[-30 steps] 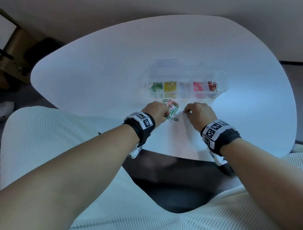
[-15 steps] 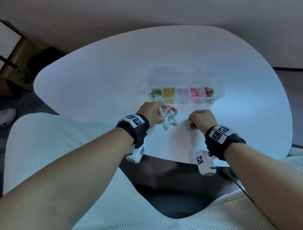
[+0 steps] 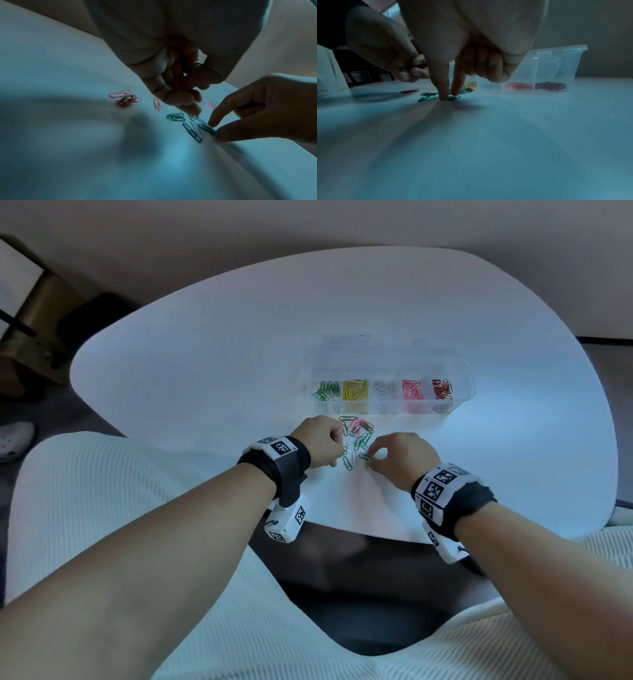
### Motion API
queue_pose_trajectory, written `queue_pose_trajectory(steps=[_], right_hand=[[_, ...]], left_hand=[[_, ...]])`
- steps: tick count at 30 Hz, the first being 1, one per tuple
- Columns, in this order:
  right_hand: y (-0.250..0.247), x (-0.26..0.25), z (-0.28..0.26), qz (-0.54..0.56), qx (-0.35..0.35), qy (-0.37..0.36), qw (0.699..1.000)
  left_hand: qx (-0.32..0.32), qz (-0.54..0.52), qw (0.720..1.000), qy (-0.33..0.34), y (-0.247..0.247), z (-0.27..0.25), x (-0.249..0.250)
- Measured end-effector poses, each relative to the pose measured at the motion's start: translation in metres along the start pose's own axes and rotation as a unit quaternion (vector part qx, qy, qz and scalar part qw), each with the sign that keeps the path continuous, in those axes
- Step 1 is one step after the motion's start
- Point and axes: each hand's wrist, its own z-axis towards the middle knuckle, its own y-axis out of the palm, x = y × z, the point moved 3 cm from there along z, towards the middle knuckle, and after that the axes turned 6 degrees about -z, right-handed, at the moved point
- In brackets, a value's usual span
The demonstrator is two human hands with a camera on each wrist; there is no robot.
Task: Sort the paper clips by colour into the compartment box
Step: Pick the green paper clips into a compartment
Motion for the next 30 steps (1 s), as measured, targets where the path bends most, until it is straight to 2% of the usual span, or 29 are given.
queue_pose_trajectory(steps=[3, 9, 11, 12, 14, 18, 21, 25, 26, 27, 29, 30], right_hand=[[0.000, 0.000, -0.001, -0.031, 0.013, 0.008, 0.999], [0.005, 0.001, 0.000, -0.022, -0.021, 0.037, 0.999], [0.006, 0.004, 0.000, 0.026, -0.026, 0.049, 0.998], [0.005, 0.005, 0.000, 0.082, -0.025, 0.057, 0.995], [0.001, 0.009, 0.004, 0.227, -0.016, 0.075, 0.971], [-0.006, 0.010, 0.005, 0.450, -0.029, 0.120, 0.884], [-0.005, 0.005, 0.004, 0.531, -0.075, 0.125, 0.835], [-0.001, -0.003, 0.004, 0.580, -0.101, 0.116, 0.800], [0.000, -0.005, 0.006, 0.566, -0.104, 0.110, 0.810], [0.000, -0.007, 0.008, 0.521, -0.099, 0.097, 0.843], [-0.003, -0.010, 0.016, 0.340, -0.049, 0.067, 0.937], [-0.005, -0.011, 0.019, 0.247, -0.015, 0.054, 0.967]], left_hand=[[-0.013, -0.002, 1.000, -0.016, 0.003, 0.001, 0.000], [-0.019, 0.096, 0.995, 0.010, 0.004, 0.001, 0.006], [-0.038, 0.115, 0.993, 0.010, 0.009, -0.001, 0.004], [-0.051, 0.124, 0.991, 0.008, 0.011, -0.002, 0.003], [-0.063, 0.147, 0.987, 0.014, 0.013, -0.002, 0.000], [-0.055, 0.176, 0.981, 0.053, 0.017, 0.001, -0.005], [-0.046, 0.220, 0.972, 0.068, 0.021, 0.003, -0.009], [-0.020, 0.251, 0.964, 0.081, 0.022, 0.006, -0.012], [-0.022, 0.259, 0.962, 0.083, 0.022, 0.007, -0.012], [-0.027, 0.268, 0.960, 0.079, 0.023, 0.007, -0.012], [-0.032, 0.284, 0.955, 0.076, 0.024, 0.008, -0.011], [-0.033, 0.295, 0.952, 0.080, 0.025, 0.009, -0.010]])
